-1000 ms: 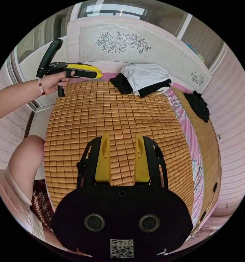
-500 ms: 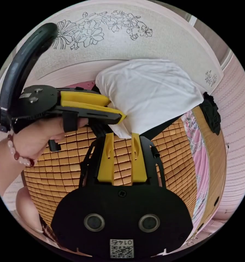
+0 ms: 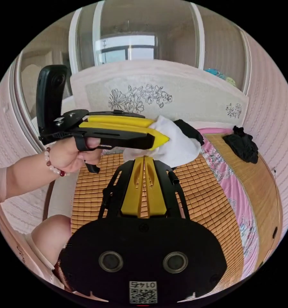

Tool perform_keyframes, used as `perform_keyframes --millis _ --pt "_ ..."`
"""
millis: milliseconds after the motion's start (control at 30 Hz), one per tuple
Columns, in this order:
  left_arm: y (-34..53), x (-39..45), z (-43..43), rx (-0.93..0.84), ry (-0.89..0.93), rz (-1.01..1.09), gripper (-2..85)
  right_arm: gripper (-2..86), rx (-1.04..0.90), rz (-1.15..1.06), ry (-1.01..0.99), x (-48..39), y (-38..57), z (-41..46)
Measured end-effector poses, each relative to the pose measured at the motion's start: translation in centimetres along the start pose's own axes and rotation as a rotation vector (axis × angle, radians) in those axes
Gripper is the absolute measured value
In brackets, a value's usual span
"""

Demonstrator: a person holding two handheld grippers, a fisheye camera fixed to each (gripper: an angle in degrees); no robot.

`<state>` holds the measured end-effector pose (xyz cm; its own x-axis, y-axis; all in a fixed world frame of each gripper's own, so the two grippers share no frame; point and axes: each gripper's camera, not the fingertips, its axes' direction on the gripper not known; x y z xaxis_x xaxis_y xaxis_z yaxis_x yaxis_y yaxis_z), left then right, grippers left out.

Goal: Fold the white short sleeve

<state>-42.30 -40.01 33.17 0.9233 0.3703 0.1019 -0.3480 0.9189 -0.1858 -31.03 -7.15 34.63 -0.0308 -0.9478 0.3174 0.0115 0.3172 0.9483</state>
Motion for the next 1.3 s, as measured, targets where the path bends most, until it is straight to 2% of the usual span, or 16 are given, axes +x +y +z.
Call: perform_keyframes --millis 100,200,267,367,433,567,667,800,867,933,1033,1200,1300 --pt "0.0 8.7 -0.1 -0.043 0.134 0.099 4.4 -1.0 0.051 0.096 -0.019 -1.2 7.5 -9.8" --pt "2.9 16.3 0.5 -0.095 0.283 0.066 4.4 -0.9 0.026 0.214 -0.005 -2.7 15.8 -16.9" --pt "5.0 19.8 1.0 -0.137 0.315 0.041 4.4 -0.9 -0.034 0.273 0.029 -4.1 20.4 -20.5" --pt "7.4 23.0 1.8 -0.198 0.381 -0.051 4.3 -0.9 -0.02 0.312 0.036 -5.0 22.0 -24.4" --pt "6.1 24.1 1.4 -0.196 0.338 -0.064 4.2 -0.9 0.016 0.289 0.075 -5.2 20.9 -27.1" --pt "-0.6 26.4 -2.2 -0.076 0.287 0.028 4.2 -0.9 0.201 0.241 0.129 -4.2 16.5 -35.9" --pt "-5.6 30.8 -4.3 -0.022 0.326 0.18 4.7 -0.8 0.266 0.217 0.186 -4.3 15.6 -41.3" --pt "-4.6 38.6 -0.7 -0.171 0.505 0.267 6.0 -0.7 0.188 0.321 0.182 -5.4 19.5 -41.9" --pt "-0.7 41.5 2.4 -0.279 0.573 0.258 7.3 -0.4 -0.005 0.495 0.085 -5.6 24.4 -37.7" --pt "6.6 43.8 6.9 -0.502 0.626 0.207 10.0 -0.3 -0.182 0.609 -0.006 -6.0 28.2 -34.2" --pt "14.8 43.7 9.4 -0.722 0.618 0.097 10.2 -0.3 -0.354 0.69 -0.027 -7.0 30.8 -32.0" --pt "19.2 40.9 9.8 -0.802 0.572 -0.109 8.1 0.1 -0.366 0.699 0.089 -4.3 27.2 -33.8" --pt "17.8 41.5 10.3 -0.766 0.536 -0.092 7.7 3.2 -0.289 0.782 0.169 -0.4 24.8 -35.8"
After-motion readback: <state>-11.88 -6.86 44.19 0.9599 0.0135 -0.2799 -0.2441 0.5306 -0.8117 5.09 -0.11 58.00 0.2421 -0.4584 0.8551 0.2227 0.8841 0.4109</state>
